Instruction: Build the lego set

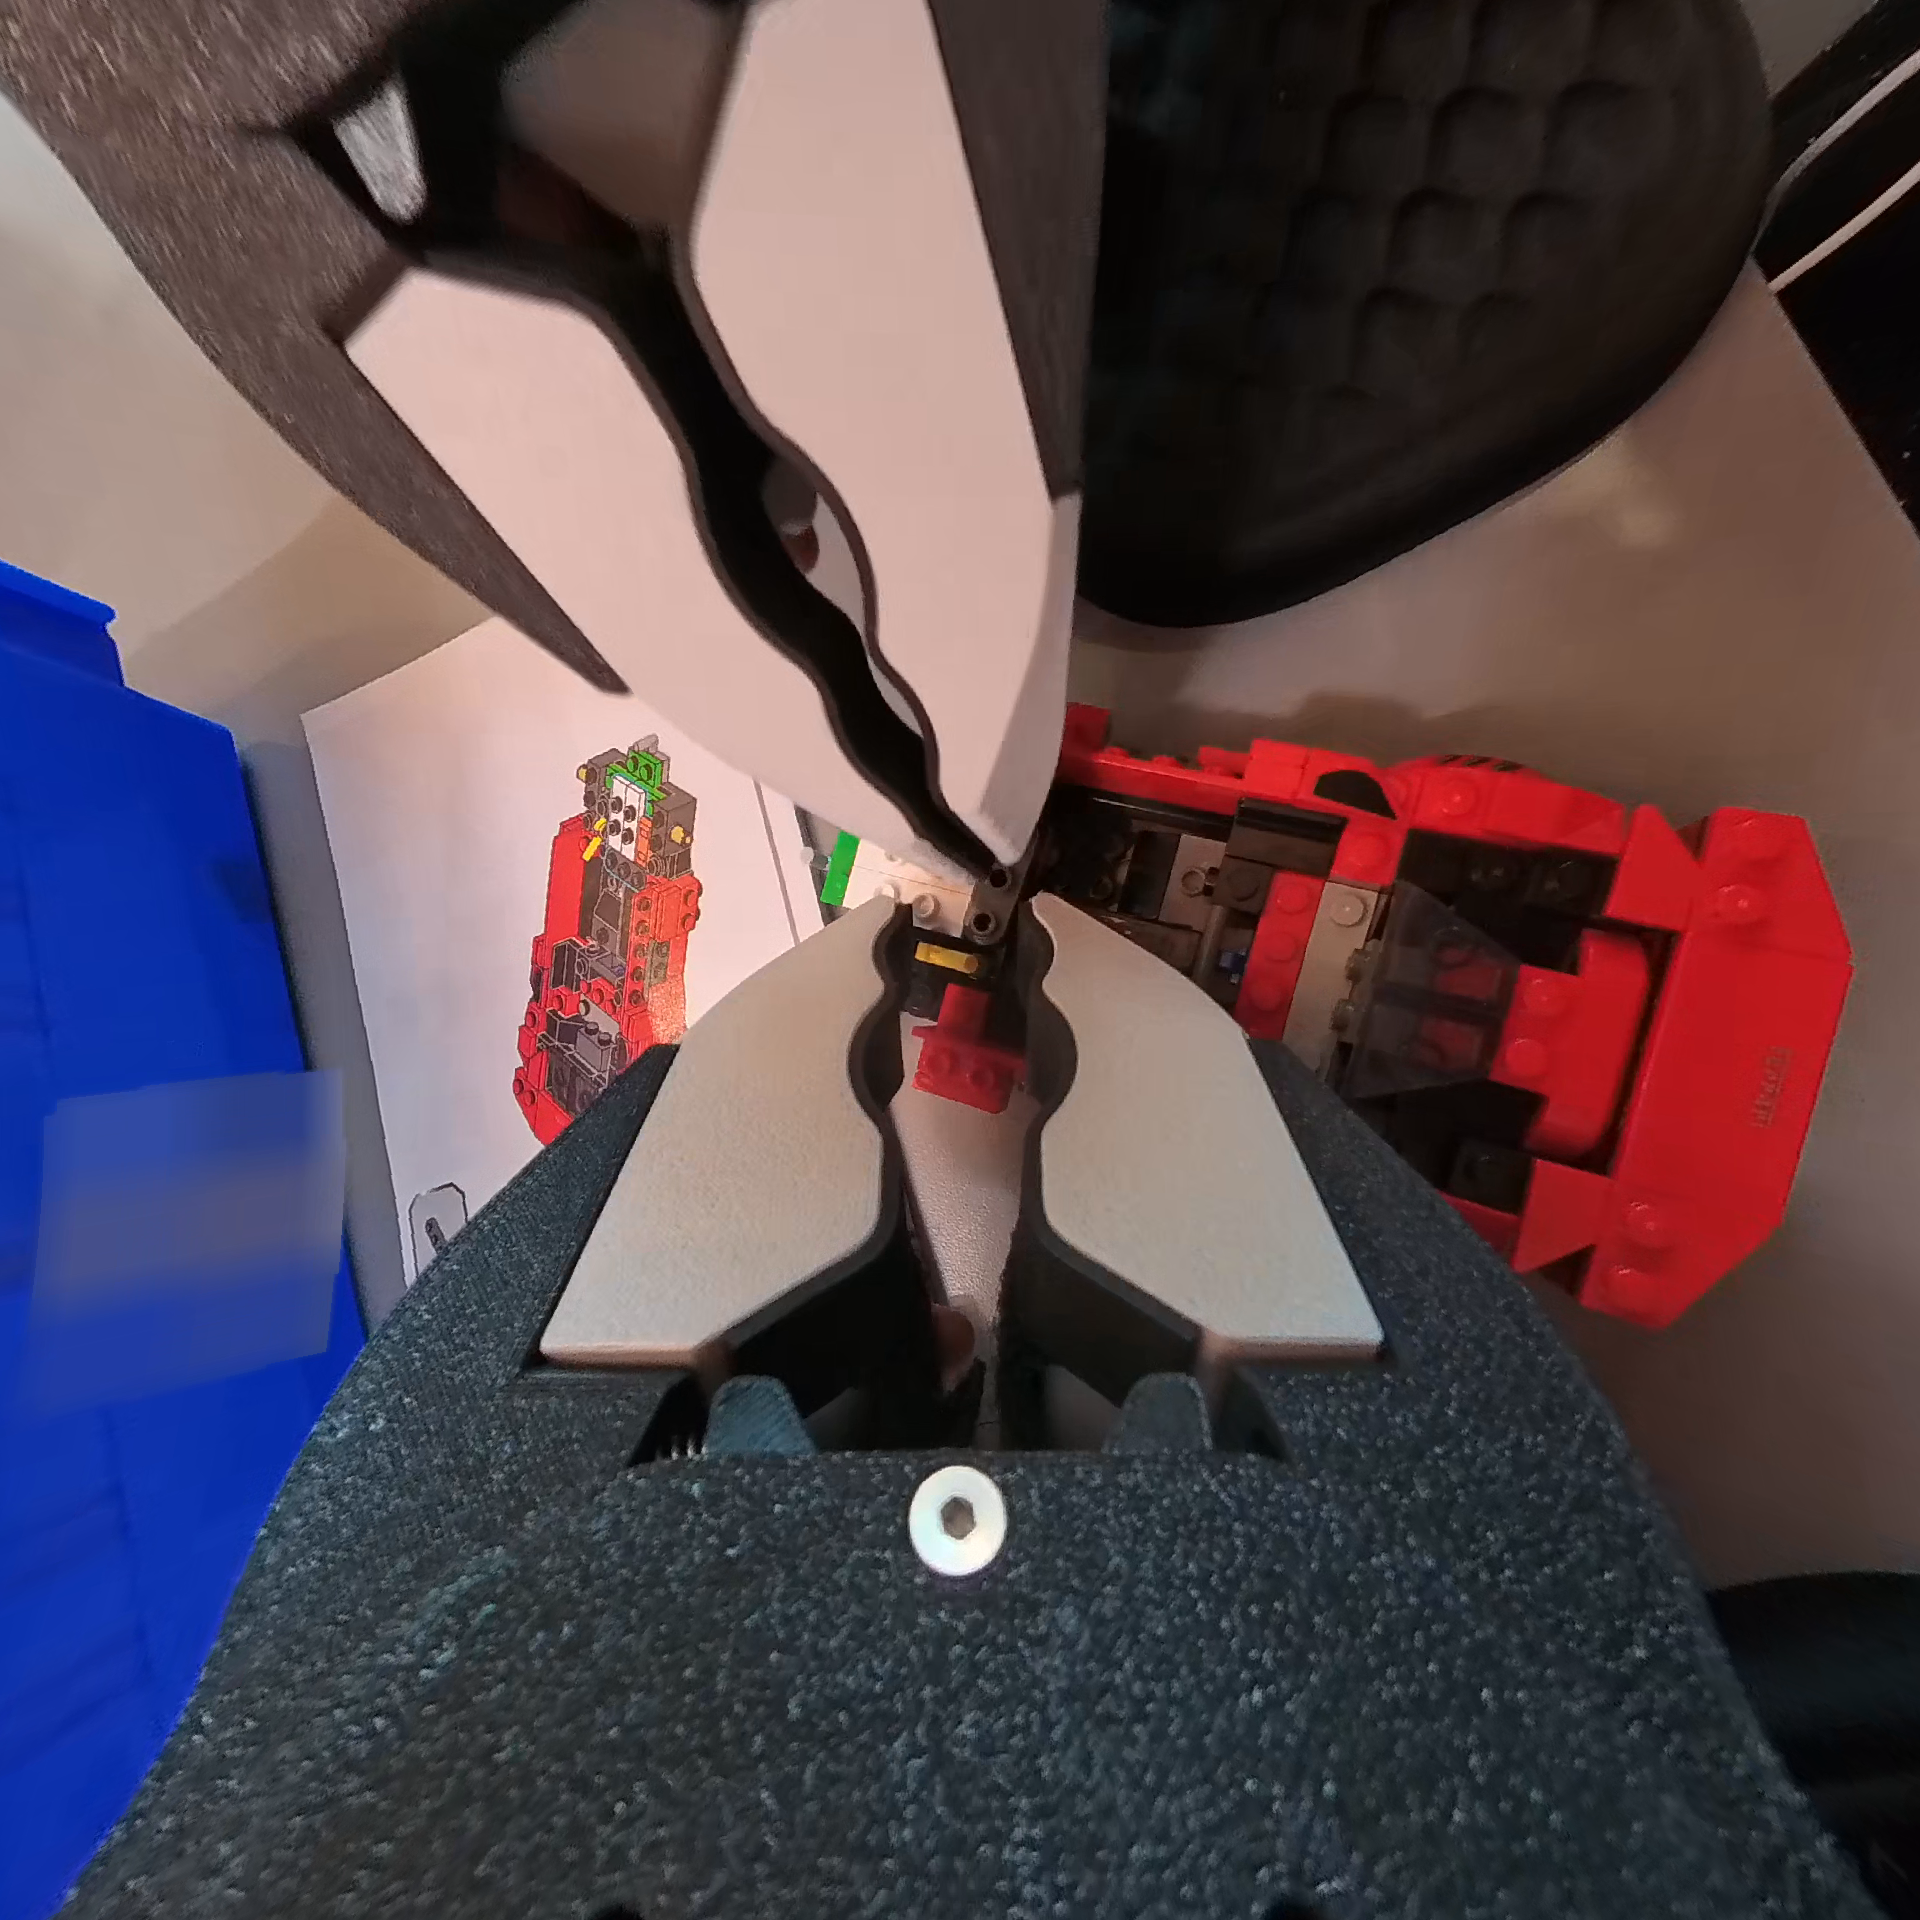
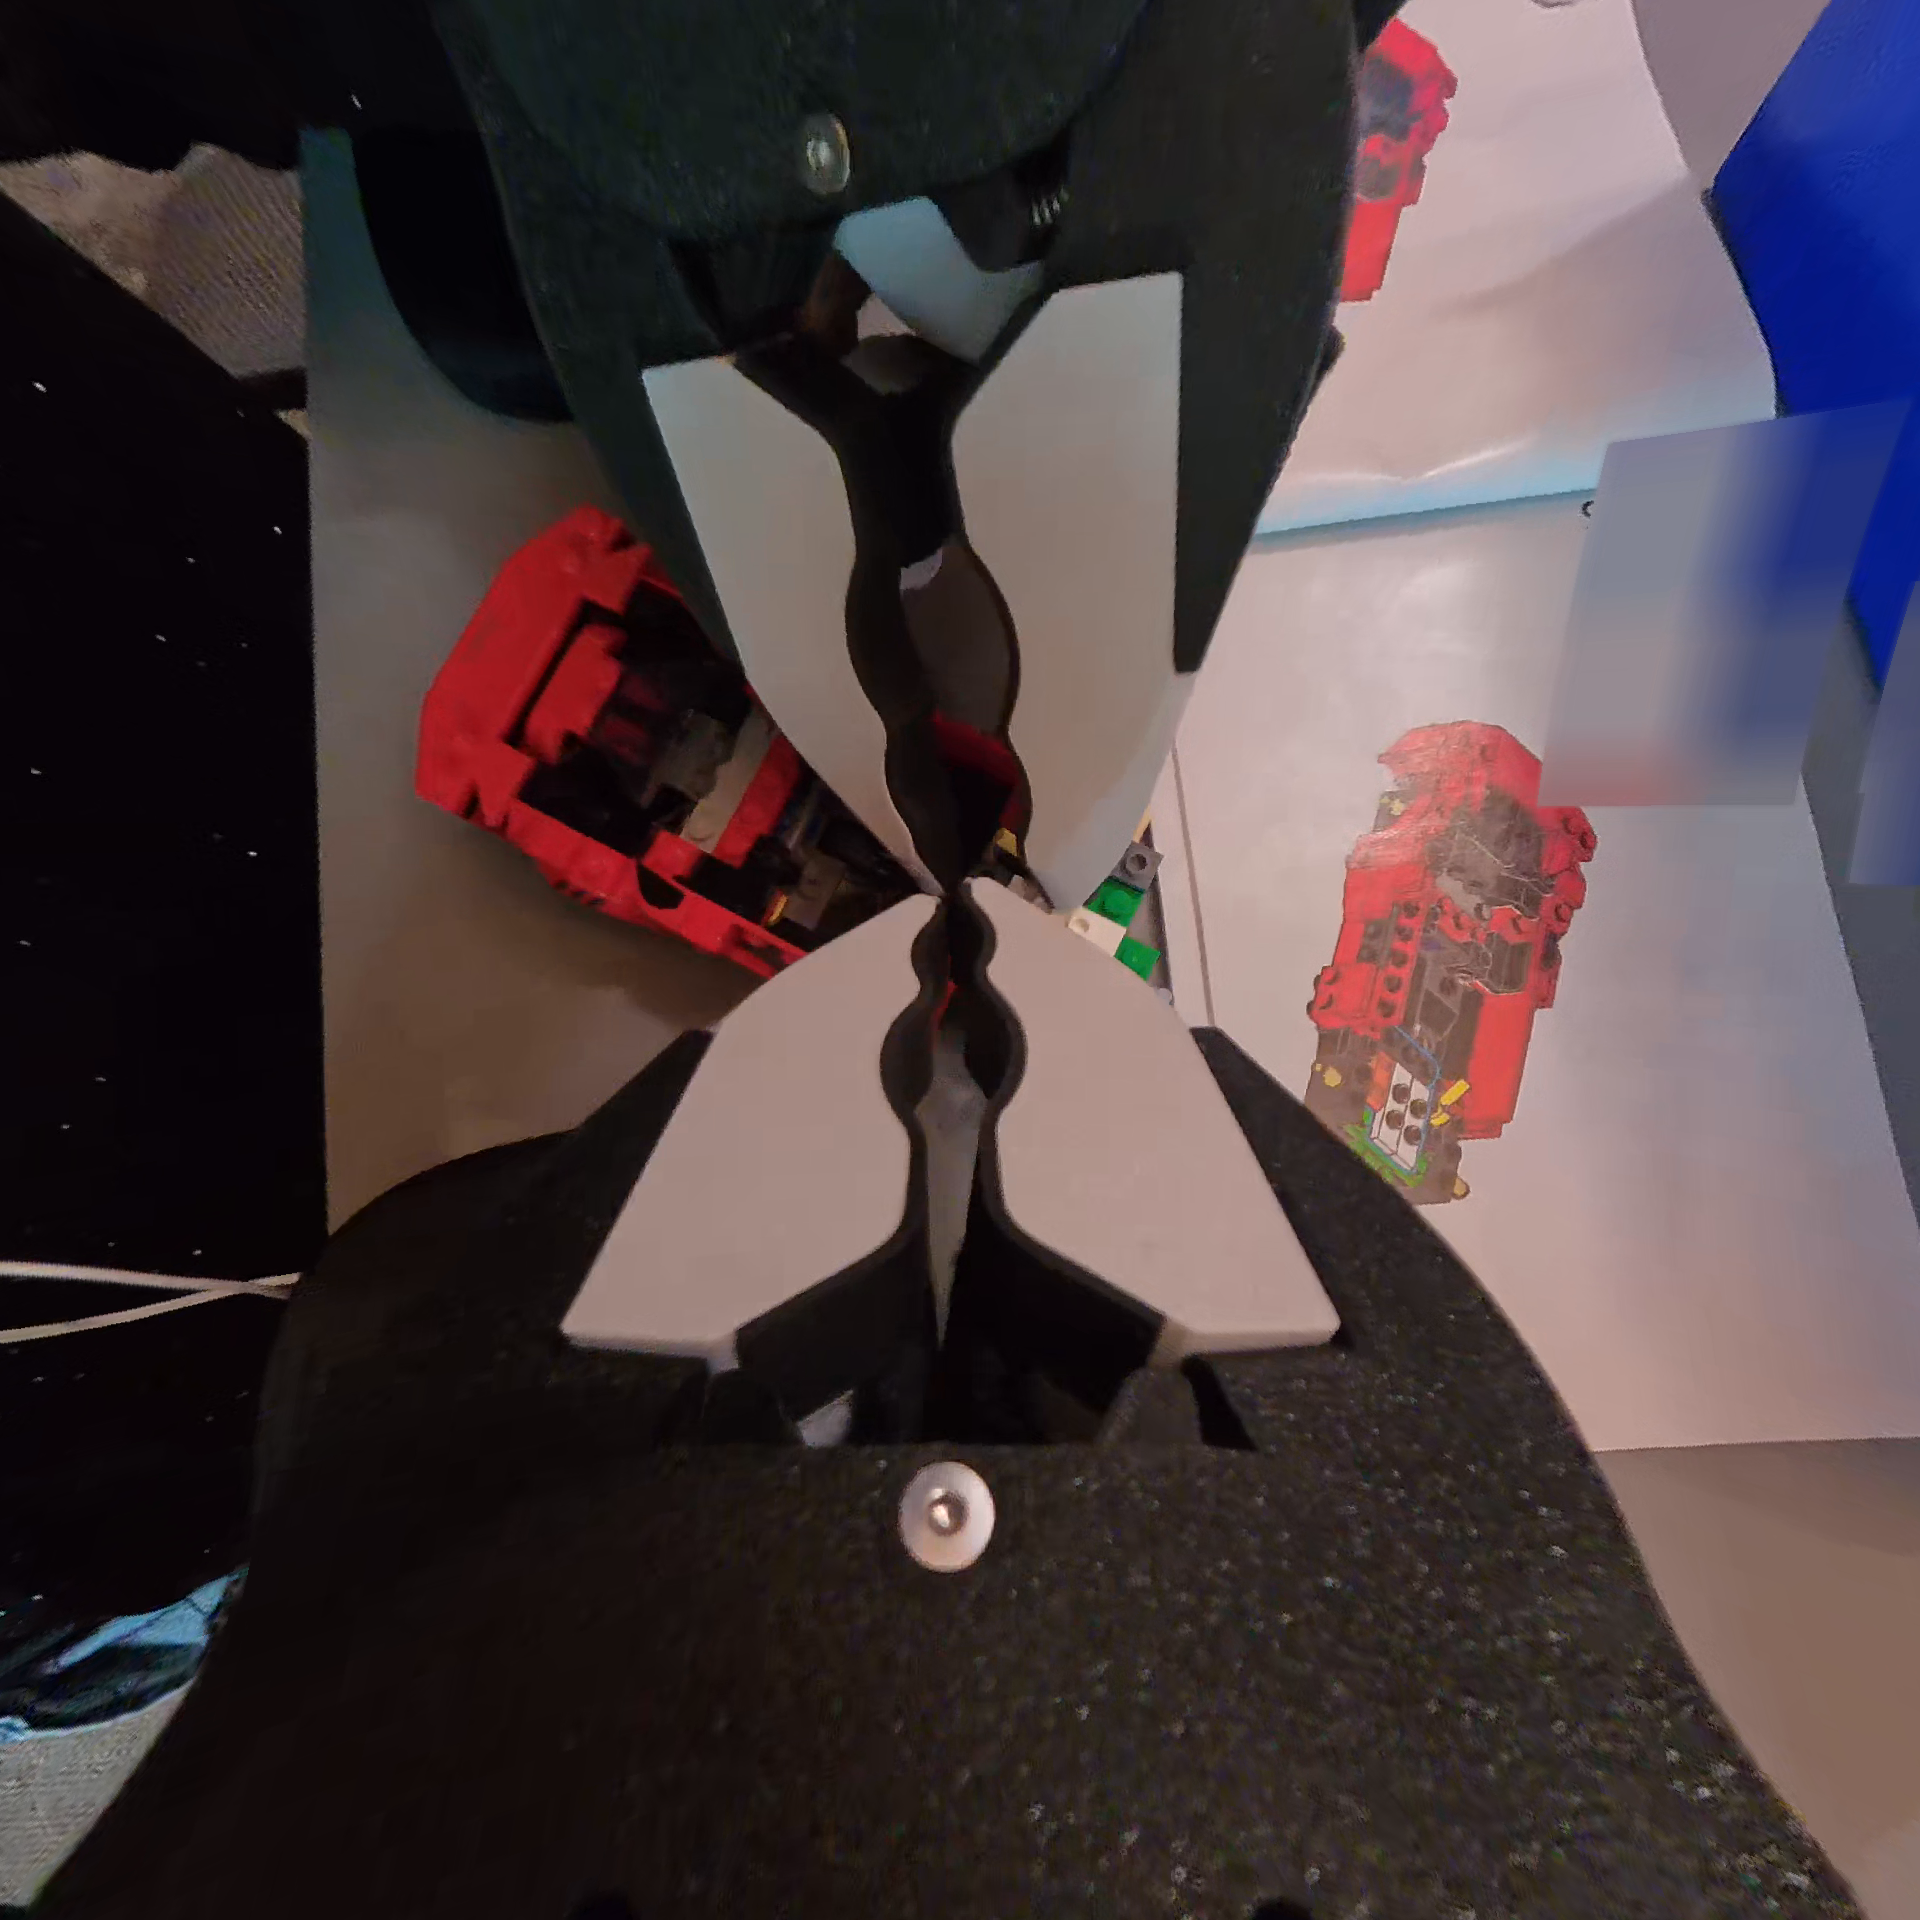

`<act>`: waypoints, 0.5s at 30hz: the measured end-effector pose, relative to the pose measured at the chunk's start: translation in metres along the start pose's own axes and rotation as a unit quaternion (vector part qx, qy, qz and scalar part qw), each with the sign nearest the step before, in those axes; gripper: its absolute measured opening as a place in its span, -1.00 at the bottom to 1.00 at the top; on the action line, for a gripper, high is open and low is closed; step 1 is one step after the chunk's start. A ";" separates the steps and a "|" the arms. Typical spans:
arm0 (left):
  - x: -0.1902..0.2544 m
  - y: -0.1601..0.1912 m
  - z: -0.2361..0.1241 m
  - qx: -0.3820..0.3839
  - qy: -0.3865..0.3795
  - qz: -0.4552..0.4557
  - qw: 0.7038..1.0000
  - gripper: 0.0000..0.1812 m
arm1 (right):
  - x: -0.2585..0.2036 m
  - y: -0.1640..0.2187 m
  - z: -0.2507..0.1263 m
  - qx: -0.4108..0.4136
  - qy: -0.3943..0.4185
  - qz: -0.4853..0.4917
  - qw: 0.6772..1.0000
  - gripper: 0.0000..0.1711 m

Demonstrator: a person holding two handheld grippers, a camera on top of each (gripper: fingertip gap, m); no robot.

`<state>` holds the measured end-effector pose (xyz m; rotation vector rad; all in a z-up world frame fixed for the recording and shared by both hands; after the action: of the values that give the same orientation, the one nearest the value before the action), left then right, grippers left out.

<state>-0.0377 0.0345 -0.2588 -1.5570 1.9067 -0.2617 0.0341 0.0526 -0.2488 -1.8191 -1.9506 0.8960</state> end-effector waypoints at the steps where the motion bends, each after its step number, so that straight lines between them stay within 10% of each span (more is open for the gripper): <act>1: 0.000 0.000 0.000 0.001 0.000 -0.001 1.000 -0.79 | 0.000 0.000 0.001 -0.004 0.003 -0.004 1.000 -1.00; 15: 0.000 0.001 0.000 0.012 0.001 -0.011 1.000 -0.80 | 0.001 -0.001 0.007 -0.038 0.020 -0.030 0.999 -1.00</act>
<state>-0.0385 0.0351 -0.2596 -1.5627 1.8819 -0.2948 0.0290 0.0520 -0.2530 -1.7948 -2.0285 0.7704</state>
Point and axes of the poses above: each gripper's, where its closed fingertips meet, z out along the fingers, y out of its underside, x = y × z across the jaws, the point moved 6 cm from there along -z, back along the fingers, and after that the axes turned 8 degrees about z, right-handed, at the moved point
